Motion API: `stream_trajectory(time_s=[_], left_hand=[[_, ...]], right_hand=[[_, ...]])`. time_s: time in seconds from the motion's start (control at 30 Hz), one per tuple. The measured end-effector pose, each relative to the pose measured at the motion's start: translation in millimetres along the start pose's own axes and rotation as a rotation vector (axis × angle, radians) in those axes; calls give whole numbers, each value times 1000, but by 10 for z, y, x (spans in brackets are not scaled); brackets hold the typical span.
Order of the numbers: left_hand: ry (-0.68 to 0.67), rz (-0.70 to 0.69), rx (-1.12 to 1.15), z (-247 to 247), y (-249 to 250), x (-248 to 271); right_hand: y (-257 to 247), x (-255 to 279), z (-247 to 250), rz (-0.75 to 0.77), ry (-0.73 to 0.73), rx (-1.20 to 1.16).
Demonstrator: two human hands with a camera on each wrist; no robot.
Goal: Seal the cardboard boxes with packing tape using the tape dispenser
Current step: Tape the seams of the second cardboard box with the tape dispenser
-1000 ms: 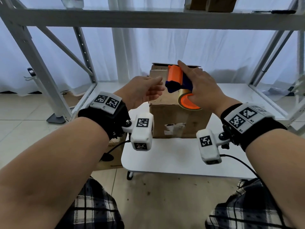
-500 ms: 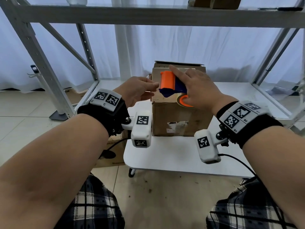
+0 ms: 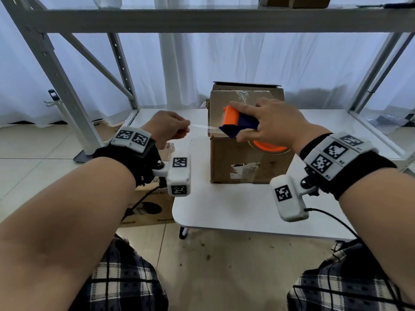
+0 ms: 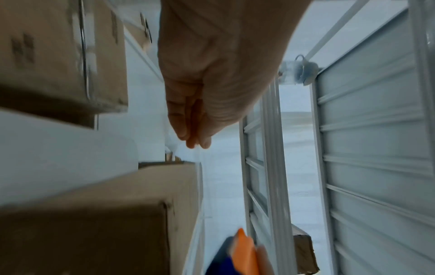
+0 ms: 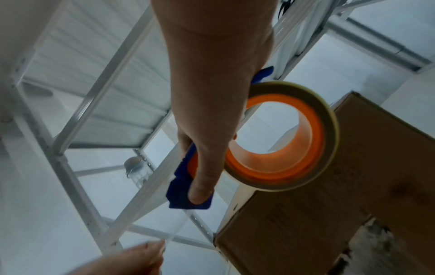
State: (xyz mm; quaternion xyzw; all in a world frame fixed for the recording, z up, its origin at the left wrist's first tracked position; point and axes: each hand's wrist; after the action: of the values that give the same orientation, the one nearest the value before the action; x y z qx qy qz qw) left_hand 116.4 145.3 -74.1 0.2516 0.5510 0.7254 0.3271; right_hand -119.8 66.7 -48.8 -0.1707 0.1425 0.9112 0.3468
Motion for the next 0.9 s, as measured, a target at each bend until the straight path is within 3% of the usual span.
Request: stream_trajectory(time_s=[0.17, 0.43, 0.9], left_hand=[[76, -37, -131, -75, -101, 28], [83, -145, -346, -306, -240, 110], [129, -105, -369, -274, -332, -110]], right_hand=[[20, -10, 2, 30, -93, 123], [-71, -79, 27, 76, -187, 233], [-216, -448, 132, 128, -246, 263]])
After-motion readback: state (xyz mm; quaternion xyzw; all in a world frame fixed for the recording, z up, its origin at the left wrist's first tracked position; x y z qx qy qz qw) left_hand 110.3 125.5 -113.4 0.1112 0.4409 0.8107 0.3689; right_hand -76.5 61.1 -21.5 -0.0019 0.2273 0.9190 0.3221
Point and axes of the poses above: each hand's wrist, its own x-axis away from the middle knuckle, its own z-axis out of the back of the hand, y = z × x, and after that the axes turned 14 degrees about y, right-handed
